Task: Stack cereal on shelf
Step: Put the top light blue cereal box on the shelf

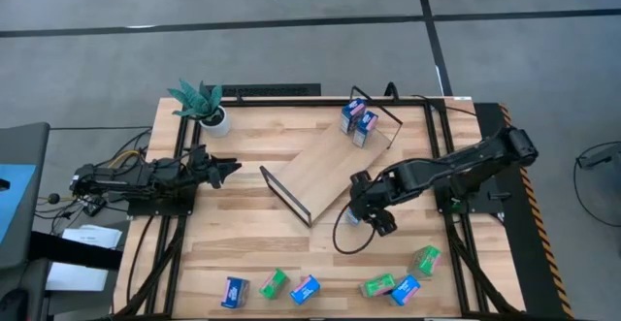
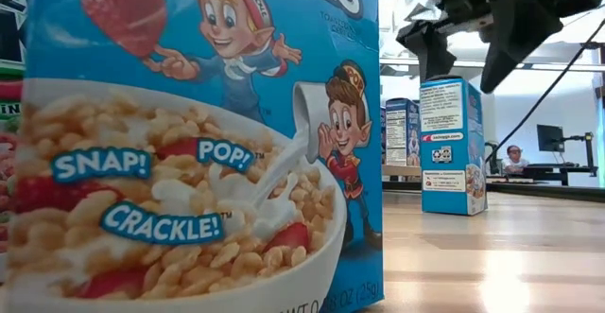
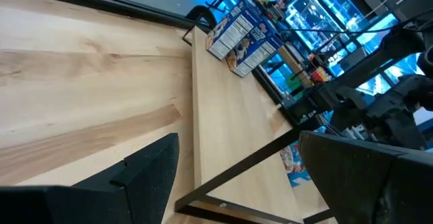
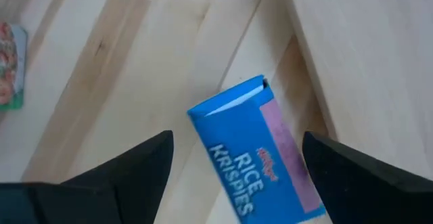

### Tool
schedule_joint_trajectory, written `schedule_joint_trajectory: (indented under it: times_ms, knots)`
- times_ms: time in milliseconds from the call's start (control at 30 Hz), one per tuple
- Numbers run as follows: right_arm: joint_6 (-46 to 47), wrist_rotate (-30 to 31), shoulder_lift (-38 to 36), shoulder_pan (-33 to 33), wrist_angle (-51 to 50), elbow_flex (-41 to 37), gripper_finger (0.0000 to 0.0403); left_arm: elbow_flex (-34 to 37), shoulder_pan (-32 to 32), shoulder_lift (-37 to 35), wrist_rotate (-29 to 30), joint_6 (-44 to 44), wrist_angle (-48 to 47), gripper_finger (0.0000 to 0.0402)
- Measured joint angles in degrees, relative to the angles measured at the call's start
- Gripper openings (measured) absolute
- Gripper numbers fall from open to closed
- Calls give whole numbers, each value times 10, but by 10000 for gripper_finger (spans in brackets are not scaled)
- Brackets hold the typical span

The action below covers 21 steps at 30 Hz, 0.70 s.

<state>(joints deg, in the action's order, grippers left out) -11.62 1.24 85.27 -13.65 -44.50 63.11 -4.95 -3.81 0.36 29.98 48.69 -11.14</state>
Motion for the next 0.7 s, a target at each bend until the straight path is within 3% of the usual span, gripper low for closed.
schedule_joint_trajectory:
  times_ms: [700]
  knots:
    - [-20, -14, 3, 33, -40, 5, 276, -1, 0, 0, 2, -15, -12, 293]
